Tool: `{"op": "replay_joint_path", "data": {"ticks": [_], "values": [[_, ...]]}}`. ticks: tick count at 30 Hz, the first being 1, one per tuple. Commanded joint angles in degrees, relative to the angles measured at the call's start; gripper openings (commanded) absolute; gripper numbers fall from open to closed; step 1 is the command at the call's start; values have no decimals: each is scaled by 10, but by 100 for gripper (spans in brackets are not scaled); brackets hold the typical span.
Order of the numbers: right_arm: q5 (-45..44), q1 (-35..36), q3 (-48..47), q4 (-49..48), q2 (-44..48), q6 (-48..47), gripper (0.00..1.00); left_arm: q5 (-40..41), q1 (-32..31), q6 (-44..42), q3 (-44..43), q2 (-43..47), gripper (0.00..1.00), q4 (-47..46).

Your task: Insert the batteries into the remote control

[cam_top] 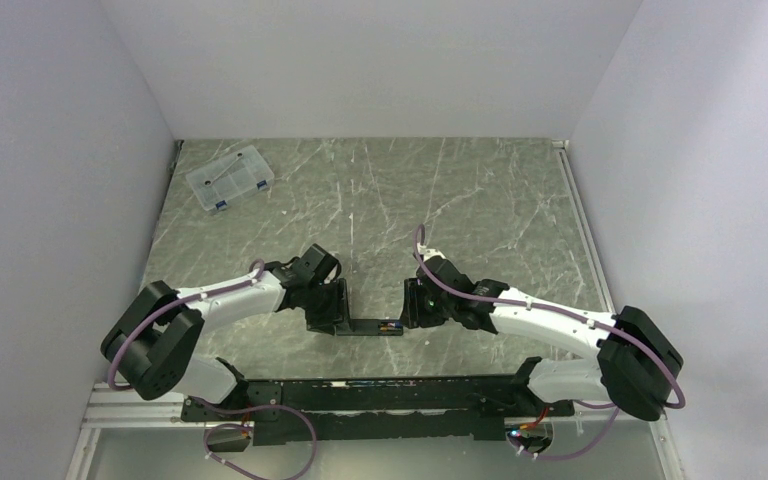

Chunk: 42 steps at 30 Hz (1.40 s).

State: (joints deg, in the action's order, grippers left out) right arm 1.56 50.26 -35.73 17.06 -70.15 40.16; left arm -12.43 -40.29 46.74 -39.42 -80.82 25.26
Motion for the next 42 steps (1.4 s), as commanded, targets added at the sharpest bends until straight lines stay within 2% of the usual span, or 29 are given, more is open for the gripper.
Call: {"op": "replay_joint_path", "data": {"ticks": [1,15,42], "values": [[10,-5,7,-21,-5,10,39,-16,3,-19,0,-13,53,-26],[27,-7,-8,-25,-48,16,30,-23,4,-20,10,-15,46,-31],[-14,-8,-26,-15,-53,27,22,-22,4,-23,14,-7,42,-25]]}}
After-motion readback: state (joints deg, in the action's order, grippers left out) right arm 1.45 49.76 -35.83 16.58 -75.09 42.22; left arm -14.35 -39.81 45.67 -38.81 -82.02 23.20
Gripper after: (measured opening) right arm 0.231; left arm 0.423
